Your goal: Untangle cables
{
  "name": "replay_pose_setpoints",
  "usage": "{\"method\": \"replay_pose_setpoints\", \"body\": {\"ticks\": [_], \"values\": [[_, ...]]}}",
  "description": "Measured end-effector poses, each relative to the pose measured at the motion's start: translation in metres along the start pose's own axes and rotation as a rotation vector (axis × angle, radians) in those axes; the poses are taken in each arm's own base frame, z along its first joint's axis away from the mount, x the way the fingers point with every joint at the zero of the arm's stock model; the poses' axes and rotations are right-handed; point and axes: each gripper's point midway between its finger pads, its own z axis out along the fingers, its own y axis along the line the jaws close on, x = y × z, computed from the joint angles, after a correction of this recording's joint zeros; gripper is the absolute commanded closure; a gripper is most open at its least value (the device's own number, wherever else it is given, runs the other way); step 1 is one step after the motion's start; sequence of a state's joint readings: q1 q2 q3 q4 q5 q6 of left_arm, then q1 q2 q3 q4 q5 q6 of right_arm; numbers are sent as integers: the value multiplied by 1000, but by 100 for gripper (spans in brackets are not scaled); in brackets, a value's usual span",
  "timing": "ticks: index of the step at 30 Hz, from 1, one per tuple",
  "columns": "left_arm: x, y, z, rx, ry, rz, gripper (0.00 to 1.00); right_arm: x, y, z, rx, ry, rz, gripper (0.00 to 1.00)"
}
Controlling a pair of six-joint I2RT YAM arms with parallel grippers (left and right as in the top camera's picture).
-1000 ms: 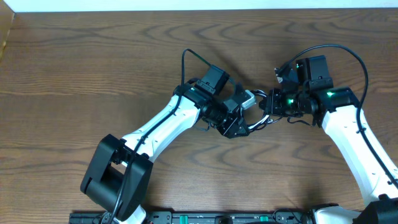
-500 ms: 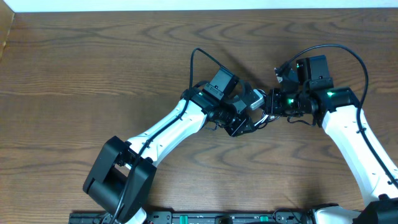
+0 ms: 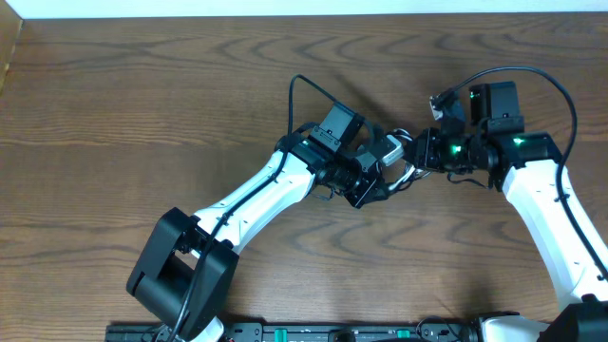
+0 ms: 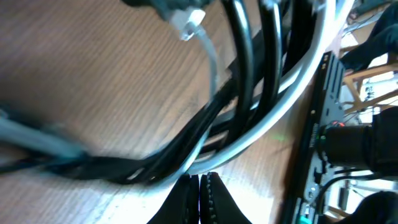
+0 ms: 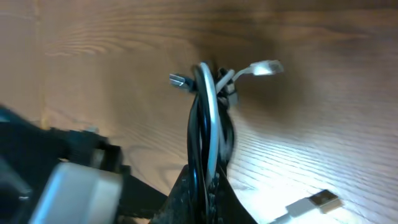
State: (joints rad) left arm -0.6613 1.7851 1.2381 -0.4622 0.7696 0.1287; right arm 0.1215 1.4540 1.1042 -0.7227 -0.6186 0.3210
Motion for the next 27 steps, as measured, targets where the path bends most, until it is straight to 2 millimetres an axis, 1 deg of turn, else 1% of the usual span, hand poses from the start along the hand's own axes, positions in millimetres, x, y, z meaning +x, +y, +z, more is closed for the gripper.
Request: {"method": "replay_pose_setpoints", "body": {"ticks": [1, 3, 4, 10, 16, 17, 18, 20, 24, 27], "values": [[0, -1, 0, 4, -1, -5, 83, 0, 2, 0, -13, 2, -3, 99], [-2, -2, 0, 10, -9, -4, 64, 1, 6, 0, -34, 7, -4, 99], [-3, -2, 0, 13, -13, -11, 63, 1, 8, 0, -45, 9, -6, 99], [-9, 0, 1, 0, -35, 0, 62, 3, 12, -1, -74, 21, -3, 99], [-8, 17, 0, -96, -32, -1, 64, 4, 16, -1, -94, 27, -4, 99], [-8, 18, 0, -106, -32, -2, 67, 5, 17, -1, -99, 29, -4, 99], [-8, 20, -1, -118, -32, -2, 67, 5, 17, -1, -103, 31, -3, 99], [-8, 24, -1, -138, -31, -5, 67, 6, 18, -2, -108, 35, -2, 97], [-1, 30, -3, -159, -9, -38, 67, 13, 11, -1, -70, 61, 41, 96], [5, 38, -11, -161, 4, -91, 66, 17, 4, -1, -33, 74, 80, 98]]}}
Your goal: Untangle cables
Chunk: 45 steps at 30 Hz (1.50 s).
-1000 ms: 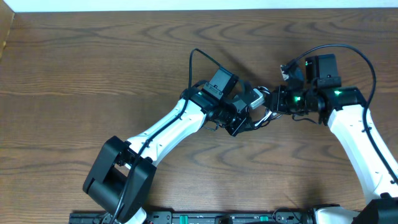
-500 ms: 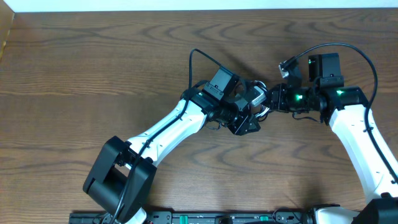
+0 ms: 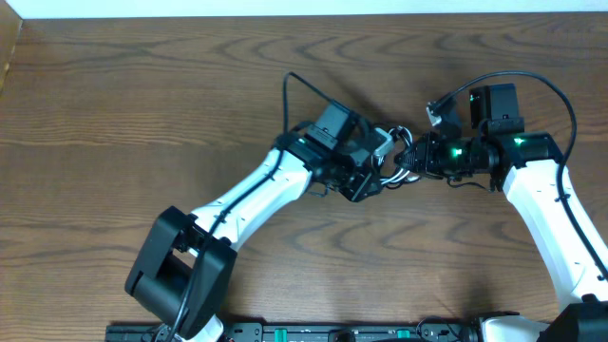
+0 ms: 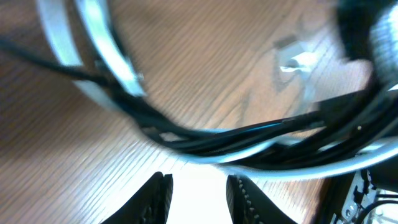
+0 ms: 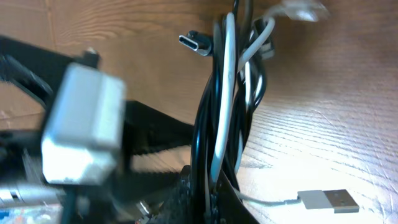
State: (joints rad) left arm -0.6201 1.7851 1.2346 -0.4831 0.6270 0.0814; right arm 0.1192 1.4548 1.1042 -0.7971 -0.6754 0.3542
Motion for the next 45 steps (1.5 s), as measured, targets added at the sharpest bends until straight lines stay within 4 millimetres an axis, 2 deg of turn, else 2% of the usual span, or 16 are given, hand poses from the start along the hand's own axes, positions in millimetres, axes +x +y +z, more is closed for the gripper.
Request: {"method": "replay_pose_setpoints", "body": {"ticks": [2, 5, 8, 10, 12, 17, 20, 30, 37, 41, 44, 45], "values": [[1, 8, -7, 12, -3, -39, 62, 1, -4, 3, 12, 9, 16, 99], [0, 20, -18, 42, -23, -90, 49, 1, -12, 14, 18, 41, 36, 99], [-3, 27, -27, 72, -47, -124, 44, -1, -12, 27, -39, 75, -3, 99], [-4, 24, -31, 109, -55, -132, 44, 0, -4, 33, -118, 102, -50, 99], [-3, 13, -33, 179, -54, -119, 44, 4, 5, 35, -196, 128, -94, 99], [1, -17, -40, 348, -49, -64, 44, 11, 26, 29, -344, 145, -207, 99], [7, -23, -42, 382, -36, -49, 44, 11, 30, 27, -379, 141, -240, 99], [2, -9, -35, 289, -52, 24, 45, 6, 31, 22, -406, 118, -265, 99], [6, -15, -25, 252, -21, 58, 46, 7, 30, 22, -406, 120, -261, 99], [9, -20, -21, 251, -6, 65, 65, 7, 31, 22, -406, 121, -261, 99], [11, -23, -19, 257, 6, 67, 92, 7, 30, 22, -405, 120, -262, 99], [12, -24, -18, 260, 10, 66, 92, 6, 30, 22, -404, 119, -261, 99]]}}
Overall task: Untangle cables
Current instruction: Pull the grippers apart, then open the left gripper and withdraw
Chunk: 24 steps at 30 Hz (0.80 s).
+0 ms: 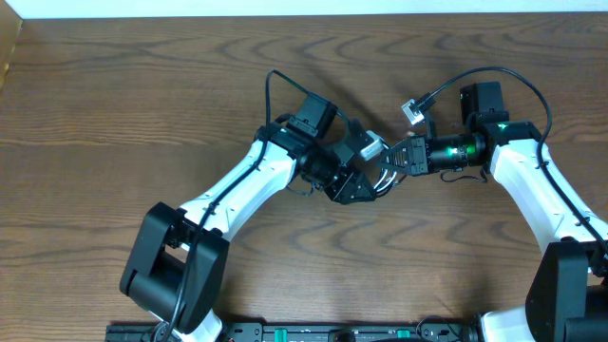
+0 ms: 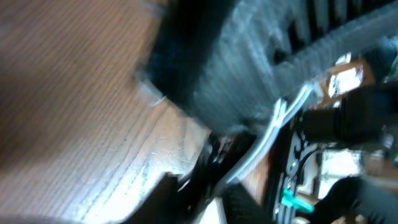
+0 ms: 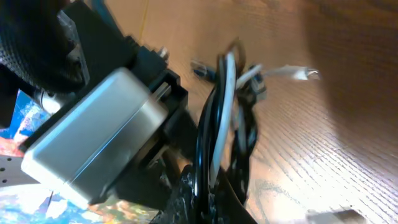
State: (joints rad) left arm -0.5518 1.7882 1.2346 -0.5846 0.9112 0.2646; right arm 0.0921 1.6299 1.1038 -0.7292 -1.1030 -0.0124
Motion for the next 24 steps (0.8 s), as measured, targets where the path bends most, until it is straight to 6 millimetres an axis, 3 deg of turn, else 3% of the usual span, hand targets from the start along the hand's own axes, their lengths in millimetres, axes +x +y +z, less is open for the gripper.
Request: {"method": "replay_pose_setpoints", "body": {"ticks": [9, 20, 24], "values": [[-10, 4, -6, 8, -44, -51, 93, -5, -14, -15, 35, -42, 39, 99], [-29, 38, -47, 19, -189, -278, 93, 11, -84, -31, 472, -25, 247, 99], [-39, 35, -57, 78, -237, -280, 93, 20, -106, -40, 652, -25, 316, 99]]}}
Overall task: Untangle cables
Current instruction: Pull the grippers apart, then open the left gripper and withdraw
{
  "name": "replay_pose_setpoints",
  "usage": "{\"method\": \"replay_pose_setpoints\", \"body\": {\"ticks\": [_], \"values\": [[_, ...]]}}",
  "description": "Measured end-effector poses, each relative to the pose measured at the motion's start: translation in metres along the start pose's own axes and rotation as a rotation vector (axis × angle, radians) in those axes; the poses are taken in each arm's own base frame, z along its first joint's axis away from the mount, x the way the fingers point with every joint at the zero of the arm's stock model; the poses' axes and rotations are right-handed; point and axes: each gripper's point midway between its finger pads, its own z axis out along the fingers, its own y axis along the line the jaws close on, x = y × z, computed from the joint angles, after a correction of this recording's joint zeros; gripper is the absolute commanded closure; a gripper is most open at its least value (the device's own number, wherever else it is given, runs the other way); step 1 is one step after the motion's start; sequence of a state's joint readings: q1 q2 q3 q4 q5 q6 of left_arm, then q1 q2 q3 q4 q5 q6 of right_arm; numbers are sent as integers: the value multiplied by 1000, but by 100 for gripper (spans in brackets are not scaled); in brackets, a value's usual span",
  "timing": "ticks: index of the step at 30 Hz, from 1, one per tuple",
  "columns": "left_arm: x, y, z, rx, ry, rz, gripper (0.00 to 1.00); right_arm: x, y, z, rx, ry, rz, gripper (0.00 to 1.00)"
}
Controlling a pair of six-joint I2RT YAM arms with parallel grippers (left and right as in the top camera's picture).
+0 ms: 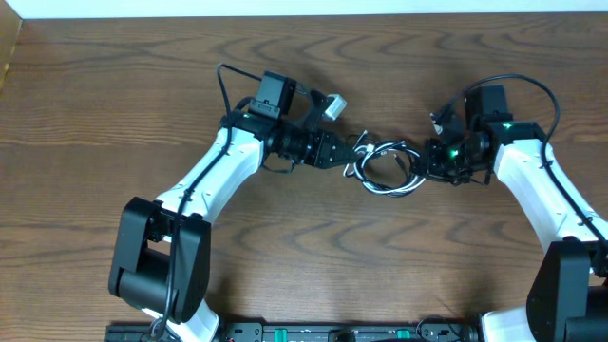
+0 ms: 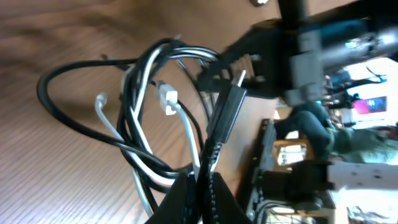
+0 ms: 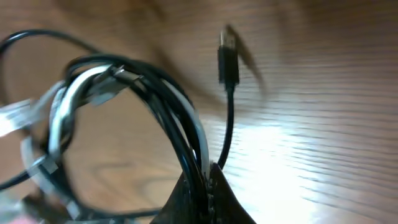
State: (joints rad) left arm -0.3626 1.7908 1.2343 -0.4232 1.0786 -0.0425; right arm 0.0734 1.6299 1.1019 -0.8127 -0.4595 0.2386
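A tangle of black and white cables (image 1: 385, 169) lies stretched on the wooden table between my two grippers. My left gripper (image 1: 344, 155) is at its left end, shut on a black cable (image 2: 214, 134) that runs up from the jaws (image 2: 202, 190). Black and white loops (image 2: 146, 93) with small white plugs spread beyond it. At the tangle's right end, my right gripper (image 1: 429, 163) is shut on a strand of black and white cables (image 3: 186, 134). A black plug (image 3: 225, 59) on a thin lead stands free beside that strand.
The brown table (image 1: 114, 190) stretches wide to the left and front. A white strip (image 1: 285, 8) runs along the far edge. A dark rail (image 1: 313, 332) lies along the near edge. Both arms' own black leads arch above the wrists.
My left gripper was blurred among the cables close to the right one. Now it is shut on a black cable further left and back. The arms stand apart and the tangle is drawn out into loops.
At first both grippers met at mid-table, the right shut on a tight bundle and the left shut just under it. Then the left stood open beneath the cables. It then reached in among them. Now it holds a black cable and the bundle is spread between the arms.
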Motion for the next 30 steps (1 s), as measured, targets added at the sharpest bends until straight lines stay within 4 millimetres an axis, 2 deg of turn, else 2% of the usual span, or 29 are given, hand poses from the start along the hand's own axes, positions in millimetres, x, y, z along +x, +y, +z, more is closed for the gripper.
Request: {"method": "replay_pose_setpoints", "body": {"ticks": [3, 6, 10, 13, 15, 20, 27, 30], "values": [[-9, -8, -5, 61, -31, 29, 93, -7, -9, 0, 56, -34, 24, 99], [-23, -5, -19, 83, -84, 14, 93, -9, -20, -1, 118, -50, 59, 99], [-42, 22, -57, 49, -187, -111, 93, -12, -28, -3, 160, -67, 87, 99], [-43, 46, -79, -6, -236, -252, 92, -17, -18, -2, 104, -79, 63, 99], [-36, 59, -87, -48, -240, -350, 93, -22, -6, -2, 39, -90, 23, 99], [-13, 75, -86, -144, -192, -477, 90, -25, 22, -5, -117, -93, -70, 99], [-2, 68, -68, -164, -122, -403, 62, -40, 54, -26, -211, -161, -220, 99], [-5, 60, -62, -138, -115, -347, 55, -45, 72, -42, -223, -217, -316, 99]]}}
